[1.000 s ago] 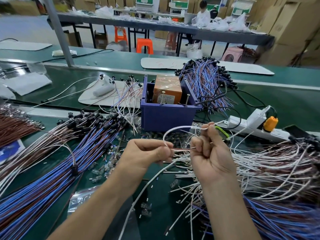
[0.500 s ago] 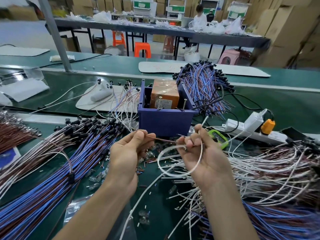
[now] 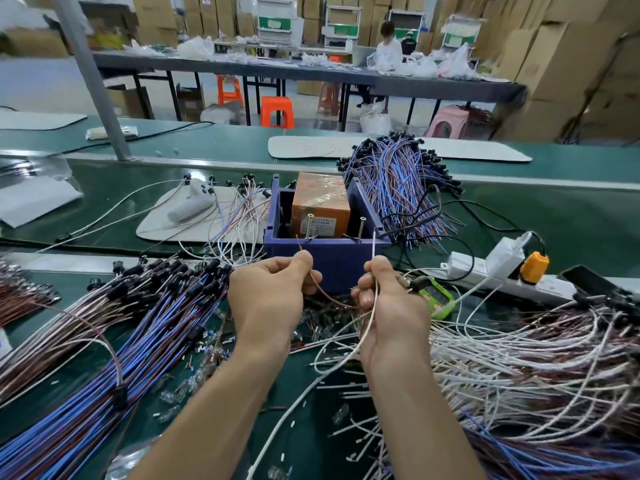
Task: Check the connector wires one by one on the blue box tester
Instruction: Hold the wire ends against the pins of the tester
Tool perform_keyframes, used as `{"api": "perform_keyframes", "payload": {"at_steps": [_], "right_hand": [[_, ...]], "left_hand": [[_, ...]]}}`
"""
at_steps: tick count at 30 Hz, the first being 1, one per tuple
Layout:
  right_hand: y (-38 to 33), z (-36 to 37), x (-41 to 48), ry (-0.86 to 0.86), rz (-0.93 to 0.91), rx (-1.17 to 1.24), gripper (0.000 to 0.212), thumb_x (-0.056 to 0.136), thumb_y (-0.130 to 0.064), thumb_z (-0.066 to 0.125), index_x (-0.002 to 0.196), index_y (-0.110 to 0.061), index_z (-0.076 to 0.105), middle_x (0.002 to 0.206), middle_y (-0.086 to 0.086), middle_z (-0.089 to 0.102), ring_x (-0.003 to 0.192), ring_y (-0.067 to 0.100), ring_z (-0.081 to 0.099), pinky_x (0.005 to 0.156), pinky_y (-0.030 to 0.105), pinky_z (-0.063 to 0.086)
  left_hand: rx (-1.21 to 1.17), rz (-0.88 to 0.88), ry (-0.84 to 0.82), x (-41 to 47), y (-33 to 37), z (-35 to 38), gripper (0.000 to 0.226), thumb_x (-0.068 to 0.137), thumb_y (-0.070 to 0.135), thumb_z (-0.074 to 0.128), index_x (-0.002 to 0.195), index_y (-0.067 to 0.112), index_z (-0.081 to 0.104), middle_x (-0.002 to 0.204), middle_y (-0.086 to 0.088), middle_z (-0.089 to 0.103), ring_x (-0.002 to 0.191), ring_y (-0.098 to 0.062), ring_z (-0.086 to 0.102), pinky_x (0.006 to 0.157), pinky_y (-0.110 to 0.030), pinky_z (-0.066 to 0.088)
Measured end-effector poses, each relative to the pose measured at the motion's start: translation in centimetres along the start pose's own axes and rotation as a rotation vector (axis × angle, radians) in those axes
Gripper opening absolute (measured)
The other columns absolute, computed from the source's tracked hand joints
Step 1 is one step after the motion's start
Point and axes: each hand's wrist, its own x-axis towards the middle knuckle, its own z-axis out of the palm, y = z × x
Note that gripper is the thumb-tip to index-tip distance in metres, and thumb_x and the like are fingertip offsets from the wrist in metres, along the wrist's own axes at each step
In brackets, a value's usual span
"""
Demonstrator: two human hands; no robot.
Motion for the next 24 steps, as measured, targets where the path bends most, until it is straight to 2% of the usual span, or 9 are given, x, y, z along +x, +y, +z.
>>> {"api": "perform_keyframes", "payload": {"at_steps": [2, 5, 10, 18, 24], "right_hand": [[0.2, -0.1, 0.2, -0.002, -0.008, 0.009, 0.019, 0.097, -0.009, 0.065, 0.08, -0.002, 0.063, 0.049, 0.0, 0.056, 0.036, 0.009, 0.039, 0.045, 0.02, 0.045], [0.8, -0.4, 0.3, -0.013, -0.002, 0.009, 0.018, 0.098, -0.011, 0.065, 0.082, -0.003, 0.064, 0.051, 0.0, 0.056, 0.037, 0.009, 0.04, 0.052, 0.023, 0.048], [1.3, -0.6, 0.5, -0.035, -0.002, 0.007, 0.02, 0.097, -0.012, 0.066, 0.078, -0.005, 0.065, 0.052, 0.001, 0.056, 0.039, 0.01, 0.041, 0.057, 0.026, 0.047], [1.4, -0.9, 0.6, -0.021, 0.011, 0.028, 0.016, 0.095, -0.011, 0.067, 0.081, -0.004, 0.064, 0.052, 0.002, 0.056, 0.039, 0.009, 0.04, 0.049, 0.022, 0.048], [1.4, -1.1, 0.8, -0.016, 0.001, 0.023, 0.018, 0.096, -0.011, 0.068, 0.08, -0.004, 0.064, 0.053, 0.002, 0.056, 0.039, 0.01, 0.041, 0.053, 0.024, 0.045]], "left_hand": [[0.009, -0.006, -0.002, 0.2, -0.2, 0.1, 0.031, 0.088, 0.027, 0.077, 0.061, 0.041, 0.077, 0.063, 0.003, 0.075, 0.052, -0.01, 0.07, 0.063, -0.029, 0.054], [0.004, -0.019, -0.004, 0.4, -0.5, 0.2, 0.03, 0.088, 0.026, 0.078, 0.061, 0.041, 0.077, 0.063, 0.003, 0.075, 0.051, -0.008, 0.068, 0.061, -0.027, 0.052], [0.02, 0.008, -0.013, 0.9, -0.8, 0.1, 0.025, 0.087, 0.028, 0.079, 0.065, 0.039, 0.077, 0.063, 0.003, 0.075, 0.048, -0.006, 0.063, 0.048, -0.02, 0.05], [0.032, 0.058, -0.039, 1.2, -0.6, 0.3, 0.022, 0.086, 0.028, 0.079, 0.067, 0.039, 0.078, 0.062, 0.004, 0.075, 0.049, -0.006, 0.062, 0.06, -0.028, 0.051], [0.063, 0.071, -0.087, 1.0, -0.6, 0.3, 0.025, 0.088, 0.027, 0.078, 0.066, 0.039, 0.077, 0.062, 0.004, 0.075, 0.05, -0.003, 0.064, 0.059, -0.022, 0.05]]}}
